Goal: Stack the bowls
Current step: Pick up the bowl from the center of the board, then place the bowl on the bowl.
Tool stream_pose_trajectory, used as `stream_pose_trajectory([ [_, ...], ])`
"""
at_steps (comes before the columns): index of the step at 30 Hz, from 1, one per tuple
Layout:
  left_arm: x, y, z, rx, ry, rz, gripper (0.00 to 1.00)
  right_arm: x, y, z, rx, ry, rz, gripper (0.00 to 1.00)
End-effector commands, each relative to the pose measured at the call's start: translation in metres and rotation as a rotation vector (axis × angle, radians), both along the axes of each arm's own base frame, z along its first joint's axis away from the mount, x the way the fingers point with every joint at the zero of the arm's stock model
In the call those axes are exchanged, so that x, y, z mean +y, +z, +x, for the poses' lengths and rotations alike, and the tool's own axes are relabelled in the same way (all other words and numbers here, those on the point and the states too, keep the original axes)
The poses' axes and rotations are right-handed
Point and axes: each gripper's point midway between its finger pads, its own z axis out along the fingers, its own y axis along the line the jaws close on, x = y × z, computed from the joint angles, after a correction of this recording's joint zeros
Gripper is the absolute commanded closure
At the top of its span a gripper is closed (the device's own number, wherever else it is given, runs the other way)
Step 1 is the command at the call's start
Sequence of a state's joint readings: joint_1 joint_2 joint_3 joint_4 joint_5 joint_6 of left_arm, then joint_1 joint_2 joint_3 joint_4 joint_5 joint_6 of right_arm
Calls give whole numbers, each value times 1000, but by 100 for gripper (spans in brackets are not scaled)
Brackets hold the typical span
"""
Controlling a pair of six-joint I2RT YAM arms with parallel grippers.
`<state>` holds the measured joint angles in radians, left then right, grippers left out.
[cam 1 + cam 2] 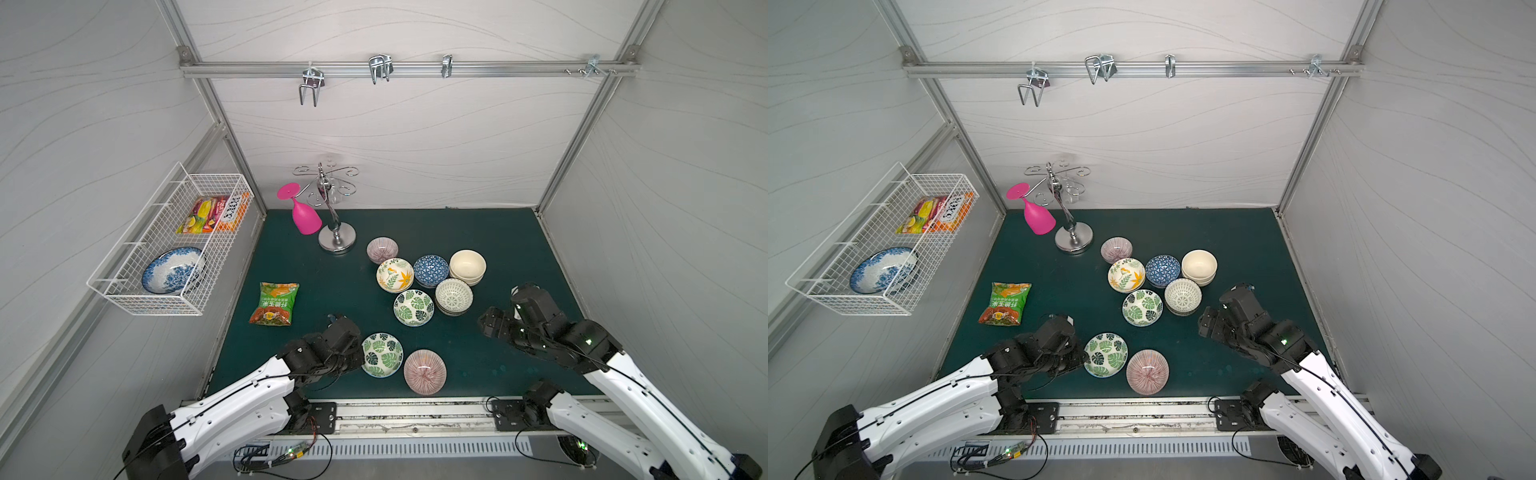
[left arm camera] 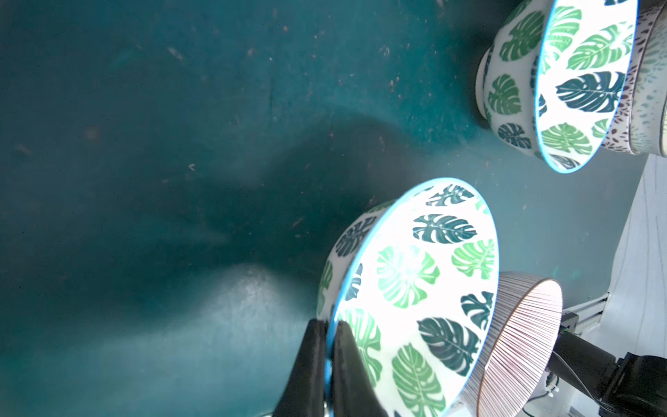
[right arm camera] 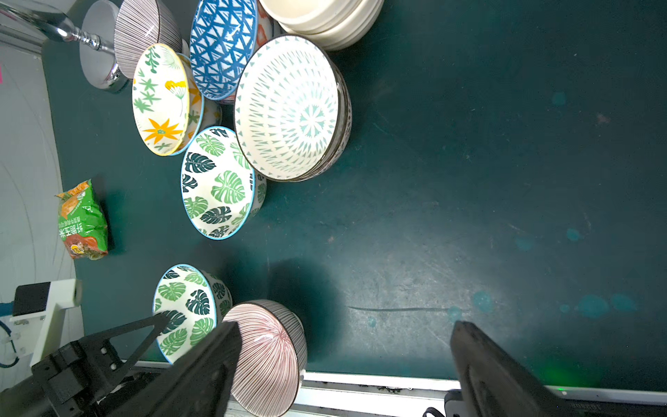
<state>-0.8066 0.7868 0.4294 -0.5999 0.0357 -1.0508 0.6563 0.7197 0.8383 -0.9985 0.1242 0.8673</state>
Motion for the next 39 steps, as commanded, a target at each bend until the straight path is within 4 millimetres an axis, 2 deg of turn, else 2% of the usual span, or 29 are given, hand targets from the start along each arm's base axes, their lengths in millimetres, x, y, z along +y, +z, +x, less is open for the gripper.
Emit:
stream_pose_trajectory([
  [1,5,17,7,-52,20,15,96,0,3,2,-20,-2,5,5],
  [4,10,25,10,-79,31,30,100,3,6,4,-30,1,11,4],
  [7,17,35,12,-99,42,63,100,7,10,8,-43,16,19,1],
  [10,15,49,17,-124,30,69,100,10,15,12,-59,29,19,1],
  [21,-16,121,48,-217,-63,43,100,20,31,33,-115,48,-4,1],
  [27,-36,138,67,-218,-84,-41,100,16,34,43,-142,16,-37,1],
  [33,-54,143,80,-223,-116,-86,100,14,33,50,-120,-2,-76,1],
  [39,-63,150,89,-225,-143,-101,100,12,31,55,-92,-29,-97,1],
])
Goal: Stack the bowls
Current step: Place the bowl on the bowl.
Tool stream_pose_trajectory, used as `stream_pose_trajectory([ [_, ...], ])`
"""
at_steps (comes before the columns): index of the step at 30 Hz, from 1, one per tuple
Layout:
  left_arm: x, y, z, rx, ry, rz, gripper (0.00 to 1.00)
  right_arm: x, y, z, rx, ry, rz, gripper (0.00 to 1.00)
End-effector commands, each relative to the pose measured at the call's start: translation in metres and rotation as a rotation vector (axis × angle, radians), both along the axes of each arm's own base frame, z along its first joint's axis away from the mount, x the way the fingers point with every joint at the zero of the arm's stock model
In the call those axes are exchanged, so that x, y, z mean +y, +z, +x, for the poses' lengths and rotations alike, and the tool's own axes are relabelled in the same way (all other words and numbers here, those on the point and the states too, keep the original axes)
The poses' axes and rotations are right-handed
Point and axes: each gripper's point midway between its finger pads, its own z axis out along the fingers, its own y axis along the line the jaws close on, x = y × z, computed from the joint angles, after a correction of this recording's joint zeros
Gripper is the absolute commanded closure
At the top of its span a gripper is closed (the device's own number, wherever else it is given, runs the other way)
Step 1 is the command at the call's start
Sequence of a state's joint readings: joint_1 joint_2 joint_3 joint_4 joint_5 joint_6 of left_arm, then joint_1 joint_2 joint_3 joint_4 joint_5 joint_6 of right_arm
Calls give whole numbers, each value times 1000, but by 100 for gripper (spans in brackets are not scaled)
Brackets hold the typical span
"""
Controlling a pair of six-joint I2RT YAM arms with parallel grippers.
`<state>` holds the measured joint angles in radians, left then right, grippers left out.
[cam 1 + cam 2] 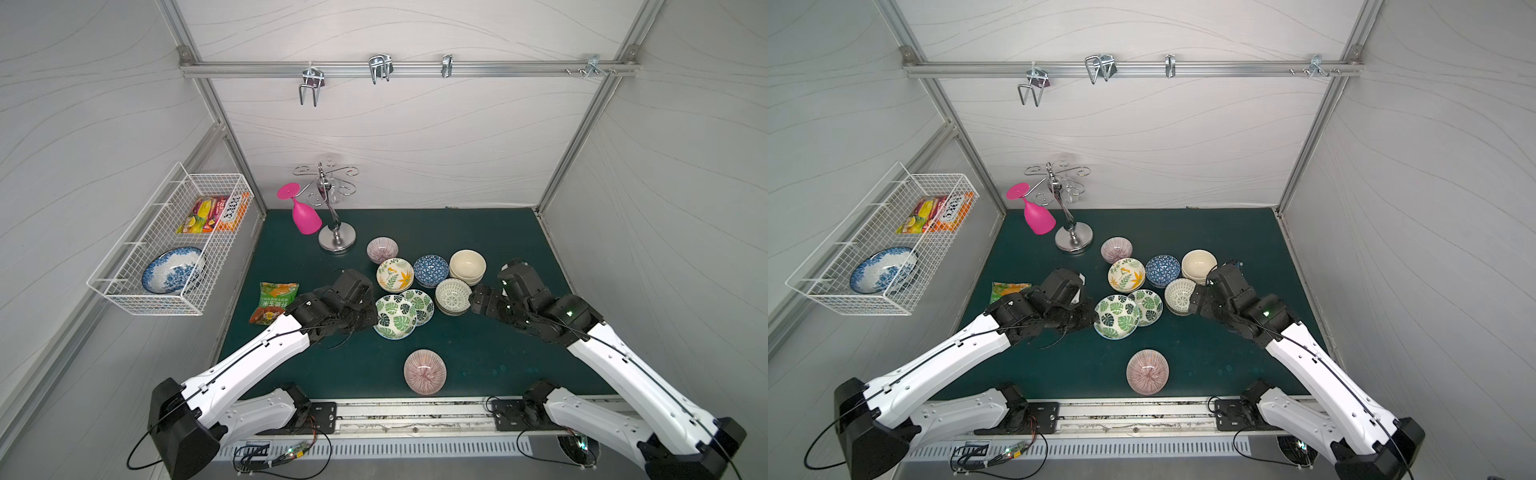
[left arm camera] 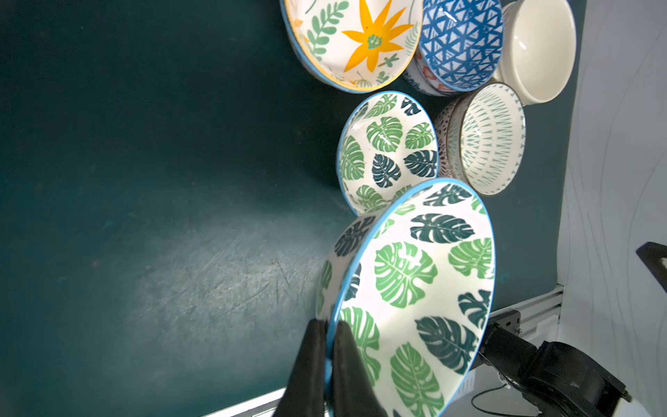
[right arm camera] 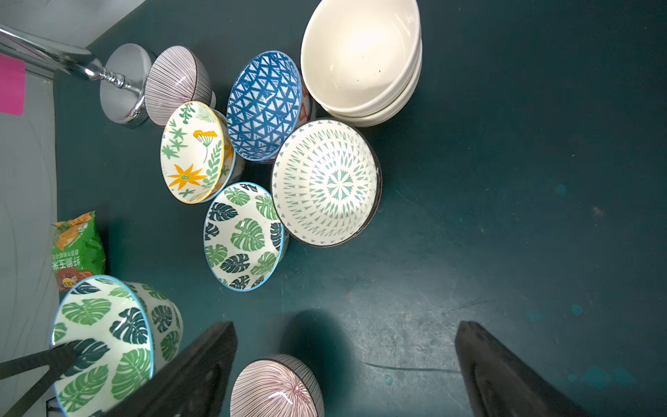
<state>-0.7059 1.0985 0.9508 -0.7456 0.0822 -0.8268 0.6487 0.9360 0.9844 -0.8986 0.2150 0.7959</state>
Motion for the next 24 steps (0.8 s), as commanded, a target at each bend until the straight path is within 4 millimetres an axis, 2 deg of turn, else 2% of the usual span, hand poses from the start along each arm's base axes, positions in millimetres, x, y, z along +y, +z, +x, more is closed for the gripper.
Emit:
stream_pose_trajectory([
  [1,-21,41,21,-109,-39,-113,100,-7,4,3,-5,-35,-13,1],
  [10,-27,40,31,-110,-39,-133,100,-14,-7,6,33,-88,8,1],
  [16,-35,37,43,-108,-34,-132,100,-26,-6,6,20,-121,0,1],
  [24,-54,19,65,-90,-21,-143,100,-26,-3,6,-2,-107,19,1],
])
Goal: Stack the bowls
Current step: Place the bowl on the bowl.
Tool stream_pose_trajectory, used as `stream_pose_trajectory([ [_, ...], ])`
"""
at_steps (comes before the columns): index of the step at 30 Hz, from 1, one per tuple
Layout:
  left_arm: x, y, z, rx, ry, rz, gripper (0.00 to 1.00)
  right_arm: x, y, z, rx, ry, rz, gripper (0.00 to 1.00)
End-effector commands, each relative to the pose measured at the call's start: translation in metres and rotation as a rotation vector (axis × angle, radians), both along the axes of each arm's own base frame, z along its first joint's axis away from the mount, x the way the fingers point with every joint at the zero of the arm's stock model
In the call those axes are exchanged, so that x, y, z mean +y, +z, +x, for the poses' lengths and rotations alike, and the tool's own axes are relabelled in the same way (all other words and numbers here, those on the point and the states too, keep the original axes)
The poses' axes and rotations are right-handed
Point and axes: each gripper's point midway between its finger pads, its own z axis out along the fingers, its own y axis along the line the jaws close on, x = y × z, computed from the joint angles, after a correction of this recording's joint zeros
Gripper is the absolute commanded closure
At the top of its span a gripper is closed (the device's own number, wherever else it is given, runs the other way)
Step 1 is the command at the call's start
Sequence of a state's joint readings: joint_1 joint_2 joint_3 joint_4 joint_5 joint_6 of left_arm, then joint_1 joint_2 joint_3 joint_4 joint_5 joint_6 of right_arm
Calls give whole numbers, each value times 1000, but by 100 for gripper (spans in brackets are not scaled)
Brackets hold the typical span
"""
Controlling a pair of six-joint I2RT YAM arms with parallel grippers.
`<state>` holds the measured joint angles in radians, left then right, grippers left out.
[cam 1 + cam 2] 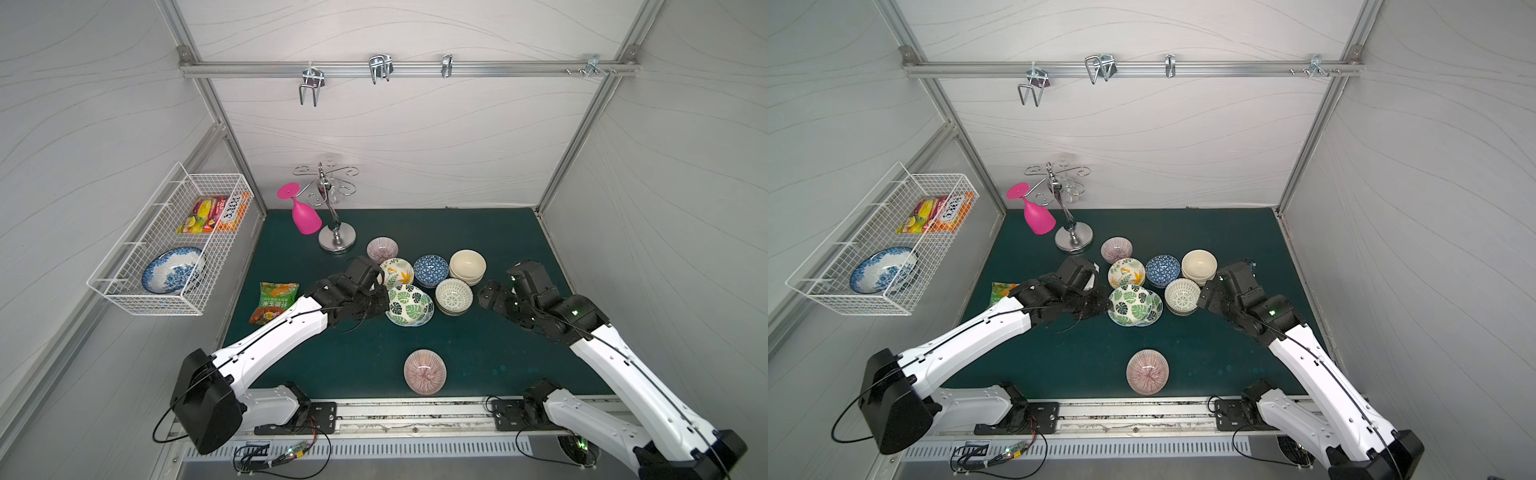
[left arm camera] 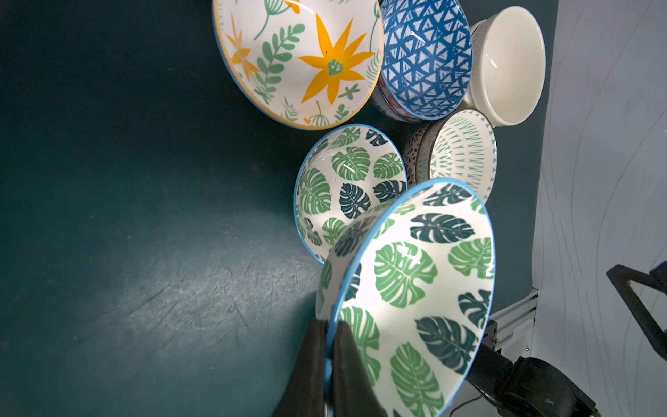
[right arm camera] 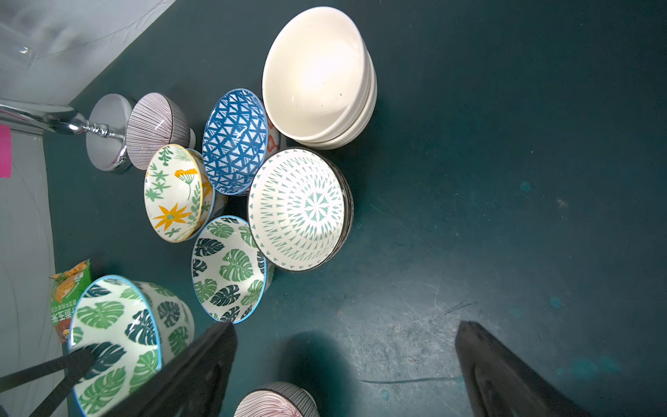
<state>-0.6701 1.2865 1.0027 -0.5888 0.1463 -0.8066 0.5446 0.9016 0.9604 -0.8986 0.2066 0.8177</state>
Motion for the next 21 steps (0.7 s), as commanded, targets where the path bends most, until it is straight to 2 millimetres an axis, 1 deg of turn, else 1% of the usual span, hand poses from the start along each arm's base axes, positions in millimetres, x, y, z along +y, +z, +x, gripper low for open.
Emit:
stream_pose_trajectory([
  [1,-21,28,27,-92,2,-87,100,0,-2,-1,-3,15,-1,1],
  [4,-23,17,33,-98,12,-74,100,2,-4,0,2,29,7,1],
  [8,-32,11,42,-115,1,-93,100,4,-6,1,3,38,13,1],
  [12,-34,0,49,-115,15,-88,100,3,-6,2,3,45,19,1],
  [17,-35,-22,51,-77,22,-63,100,2,-6,4,9,49,28,1],
  [21,-34,-31,50,-64,23,-53,100,1,-6,5,11,48,34,1],
])
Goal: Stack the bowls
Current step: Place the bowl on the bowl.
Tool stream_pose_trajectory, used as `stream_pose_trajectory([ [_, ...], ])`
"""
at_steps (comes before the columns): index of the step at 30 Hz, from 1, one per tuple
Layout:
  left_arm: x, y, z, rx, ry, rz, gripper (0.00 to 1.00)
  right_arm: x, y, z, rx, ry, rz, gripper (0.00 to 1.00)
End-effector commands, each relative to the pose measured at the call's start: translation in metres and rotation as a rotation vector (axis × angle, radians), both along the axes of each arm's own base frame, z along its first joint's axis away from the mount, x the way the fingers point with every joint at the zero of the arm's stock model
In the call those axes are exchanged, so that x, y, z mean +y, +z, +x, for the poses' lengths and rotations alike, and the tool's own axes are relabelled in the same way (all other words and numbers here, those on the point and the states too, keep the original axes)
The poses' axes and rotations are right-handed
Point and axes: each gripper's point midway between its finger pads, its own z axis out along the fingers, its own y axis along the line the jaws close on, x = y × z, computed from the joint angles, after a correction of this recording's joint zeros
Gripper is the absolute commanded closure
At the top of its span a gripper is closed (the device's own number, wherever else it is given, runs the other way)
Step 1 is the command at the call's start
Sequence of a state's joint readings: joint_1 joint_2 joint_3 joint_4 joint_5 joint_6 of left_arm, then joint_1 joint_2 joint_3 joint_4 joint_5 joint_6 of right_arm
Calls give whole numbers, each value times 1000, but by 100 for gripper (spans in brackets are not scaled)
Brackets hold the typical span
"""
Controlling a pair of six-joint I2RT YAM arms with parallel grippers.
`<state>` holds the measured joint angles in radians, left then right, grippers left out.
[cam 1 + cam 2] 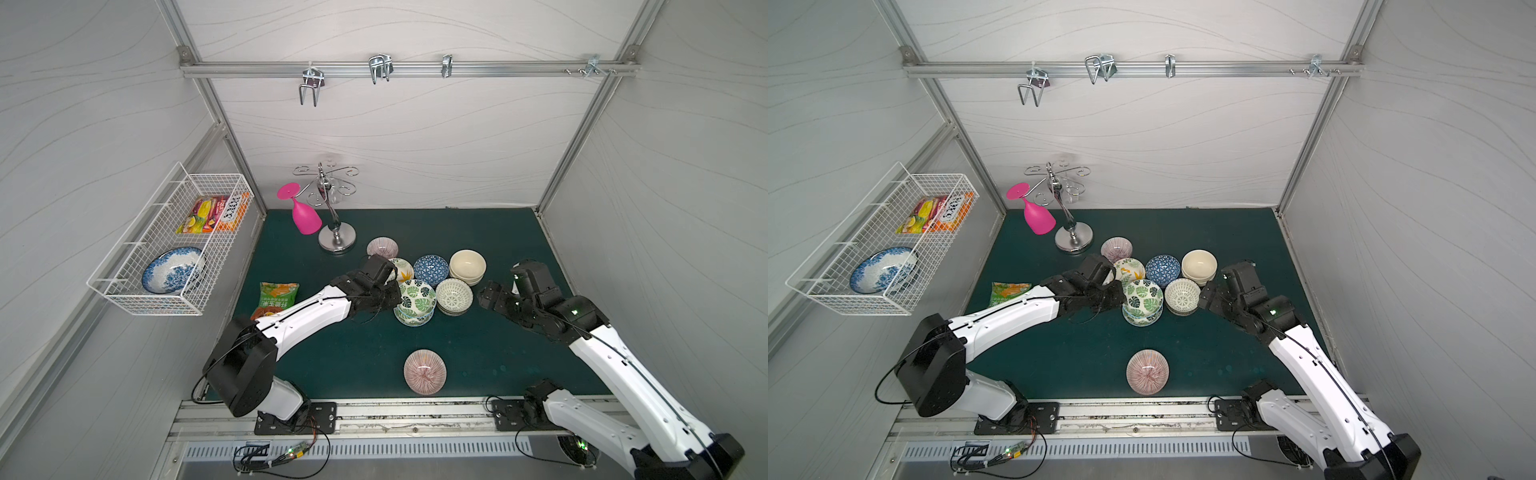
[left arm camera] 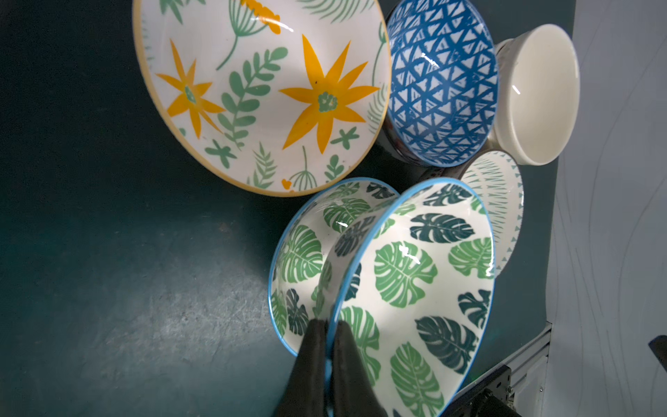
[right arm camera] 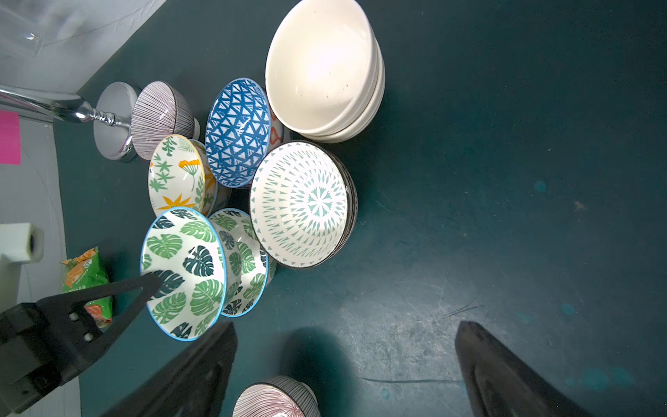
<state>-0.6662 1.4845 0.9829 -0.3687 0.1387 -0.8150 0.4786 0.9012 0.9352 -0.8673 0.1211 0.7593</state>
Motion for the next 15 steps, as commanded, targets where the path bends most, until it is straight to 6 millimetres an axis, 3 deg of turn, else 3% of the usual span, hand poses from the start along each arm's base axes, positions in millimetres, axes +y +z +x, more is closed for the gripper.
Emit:
stream_pose_trajectory([
  [1,-8,12,13,-61,10,-51,100,1,1,2,-4,17,7,1],
  [15,-9,-9,15,-70,3,-48,100,6,-3,5,19,24,21,1],
])
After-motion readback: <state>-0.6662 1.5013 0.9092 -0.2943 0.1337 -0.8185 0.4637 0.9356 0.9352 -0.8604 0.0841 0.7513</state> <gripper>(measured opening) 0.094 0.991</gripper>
